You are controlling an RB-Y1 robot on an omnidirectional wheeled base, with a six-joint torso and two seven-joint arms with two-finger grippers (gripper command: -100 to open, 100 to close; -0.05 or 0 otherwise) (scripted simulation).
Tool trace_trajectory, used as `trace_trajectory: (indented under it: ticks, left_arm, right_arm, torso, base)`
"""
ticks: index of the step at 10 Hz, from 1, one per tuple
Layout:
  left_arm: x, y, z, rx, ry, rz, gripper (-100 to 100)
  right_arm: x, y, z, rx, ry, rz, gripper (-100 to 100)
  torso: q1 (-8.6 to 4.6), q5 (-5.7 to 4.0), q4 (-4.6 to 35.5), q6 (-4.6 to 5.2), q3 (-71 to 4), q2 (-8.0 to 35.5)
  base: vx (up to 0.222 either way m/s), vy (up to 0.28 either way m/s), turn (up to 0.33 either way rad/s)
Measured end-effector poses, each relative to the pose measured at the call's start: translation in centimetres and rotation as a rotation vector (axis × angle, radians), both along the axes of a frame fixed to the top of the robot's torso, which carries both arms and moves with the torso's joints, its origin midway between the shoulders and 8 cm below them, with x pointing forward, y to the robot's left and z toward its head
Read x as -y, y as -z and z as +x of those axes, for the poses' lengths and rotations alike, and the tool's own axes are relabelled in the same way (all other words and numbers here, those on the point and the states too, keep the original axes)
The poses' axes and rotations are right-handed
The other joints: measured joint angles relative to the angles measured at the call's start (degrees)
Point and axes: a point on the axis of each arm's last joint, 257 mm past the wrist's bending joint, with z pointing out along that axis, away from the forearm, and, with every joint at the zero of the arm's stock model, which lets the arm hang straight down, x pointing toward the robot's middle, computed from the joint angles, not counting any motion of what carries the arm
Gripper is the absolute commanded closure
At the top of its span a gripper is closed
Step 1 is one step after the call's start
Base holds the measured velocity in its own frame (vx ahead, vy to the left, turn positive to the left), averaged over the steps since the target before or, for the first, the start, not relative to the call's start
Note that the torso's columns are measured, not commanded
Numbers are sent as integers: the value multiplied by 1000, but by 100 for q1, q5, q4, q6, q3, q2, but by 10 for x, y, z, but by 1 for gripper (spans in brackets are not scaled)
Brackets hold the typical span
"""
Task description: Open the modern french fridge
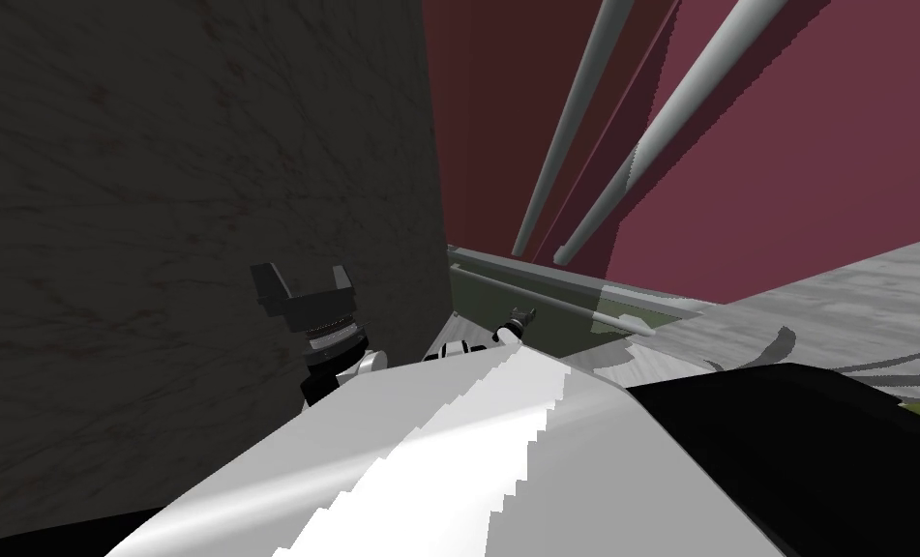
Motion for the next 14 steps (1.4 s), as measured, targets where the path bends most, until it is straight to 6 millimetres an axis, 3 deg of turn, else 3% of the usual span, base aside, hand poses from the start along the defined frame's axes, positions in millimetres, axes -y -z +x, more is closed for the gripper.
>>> trace_trajectory:
  ticks: [8,14]
  left_arm:
    - [0,0,0,0,0,0,0]
    - [0,0,0,0,0,0,0]
  right_arm:
    - [9,-44,3,-33,-5,-319,-100]
    - [-1,-80,10,-44,-25,-580,-100]
  torso:
    - [2,1,0,0,-1,-1]
    - [2,0,0,-1,0,-1]
  base:
    - [-13,-11,28]
    - [-14,-13,31]
